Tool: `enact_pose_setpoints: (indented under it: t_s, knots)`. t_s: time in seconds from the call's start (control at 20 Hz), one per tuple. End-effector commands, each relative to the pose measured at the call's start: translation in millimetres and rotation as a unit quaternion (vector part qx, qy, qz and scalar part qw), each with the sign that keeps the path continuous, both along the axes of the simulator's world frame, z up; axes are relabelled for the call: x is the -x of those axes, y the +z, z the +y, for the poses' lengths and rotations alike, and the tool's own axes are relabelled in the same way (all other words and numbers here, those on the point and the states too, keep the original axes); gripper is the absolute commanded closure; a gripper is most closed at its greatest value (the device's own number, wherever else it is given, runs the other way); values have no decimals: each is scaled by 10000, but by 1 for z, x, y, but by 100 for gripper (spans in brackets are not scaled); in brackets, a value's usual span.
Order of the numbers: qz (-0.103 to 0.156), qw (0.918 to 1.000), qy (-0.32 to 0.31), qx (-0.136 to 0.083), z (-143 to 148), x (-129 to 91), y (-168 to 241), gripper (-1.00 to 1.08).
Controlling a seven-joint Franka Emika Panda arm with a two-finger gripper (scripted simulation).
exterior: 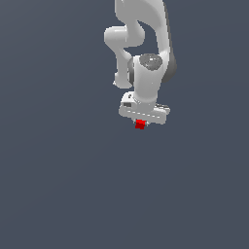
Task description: Pick up the red cube and move it to a goal position.
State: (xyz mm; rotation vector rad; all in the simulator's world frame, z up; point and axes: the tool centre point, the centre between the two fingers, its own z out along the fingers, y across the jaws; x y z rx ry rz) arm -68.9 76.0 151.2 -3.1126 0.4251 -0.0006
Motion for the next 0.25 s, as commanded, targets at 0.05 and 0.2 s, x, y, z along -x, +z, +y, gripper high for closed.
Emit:
enact_pose_setpoints:
  t_s: [0.05,0.2]
  knots:
    - [4,10000,0,1,0,0,6,108]
    - [4,10000,0,1,0,0,6,108]
